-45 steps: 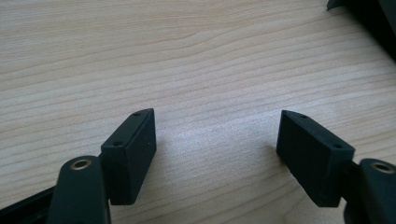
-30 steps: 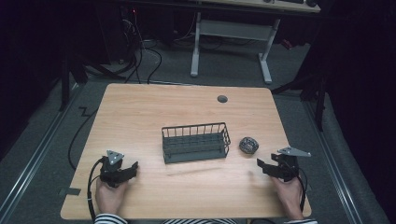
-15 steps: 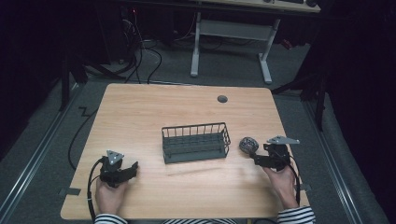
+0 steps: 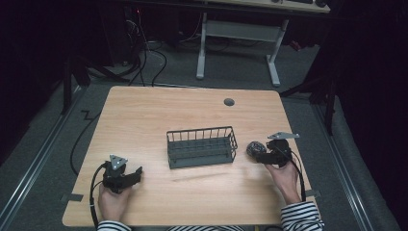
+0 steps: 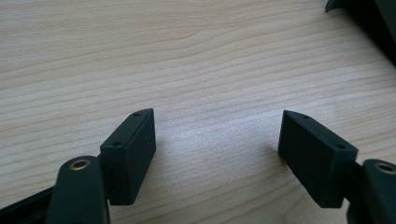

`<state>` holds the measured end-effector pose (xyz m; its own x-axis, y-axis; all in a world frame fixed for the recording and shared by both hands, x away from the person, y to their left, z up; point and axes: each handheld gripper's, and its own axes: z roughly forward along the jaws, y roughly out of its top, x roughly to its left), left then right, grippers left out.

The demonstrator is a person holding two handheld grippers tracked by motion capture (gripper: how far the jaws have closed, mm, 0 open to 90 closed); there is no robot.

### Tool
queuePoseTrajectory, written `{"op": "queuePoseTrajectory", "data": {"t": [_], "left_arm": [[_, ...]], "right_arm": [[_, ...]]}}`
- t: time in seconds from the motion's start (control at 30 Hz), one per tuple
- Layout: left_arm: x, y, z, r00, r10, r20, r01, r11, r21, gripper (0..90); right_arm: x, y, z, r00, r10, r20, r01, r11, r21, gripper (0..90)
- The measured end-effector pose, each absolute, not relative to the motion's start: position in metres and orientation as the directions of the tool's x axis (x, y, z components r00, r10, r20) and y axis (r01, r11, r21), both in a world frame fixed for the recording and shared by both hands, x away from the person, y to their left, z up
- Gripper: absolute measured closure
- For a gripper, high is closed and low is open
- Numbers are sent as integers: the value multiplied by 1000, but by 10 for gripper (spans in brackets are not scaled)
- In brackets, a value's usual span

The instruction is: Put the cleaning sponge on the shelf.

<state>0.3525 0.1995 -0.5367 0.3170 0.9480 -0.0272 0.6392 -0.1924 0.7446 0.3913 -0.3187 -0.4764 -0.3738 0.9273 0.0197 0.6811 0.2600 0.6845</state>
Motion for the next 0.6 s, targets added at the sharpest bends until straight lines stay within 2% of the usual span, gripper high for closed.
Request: {"op": "queuePoseTrajectory", "data": {"t": [0.17, 0.6], "left_arm": [[352, 200, -537, 316, 948, -31, 639, -189, 746, 283], [352, 200, -537, 318, 947, -35, 640, -187, 745, 282]], "right_arm": [[400, -314, -485, -364, 931, -18, 700, 287, 654, 223], [416, -309, -495, -355, 934, -35, 727, 300, 618, 219]]}}
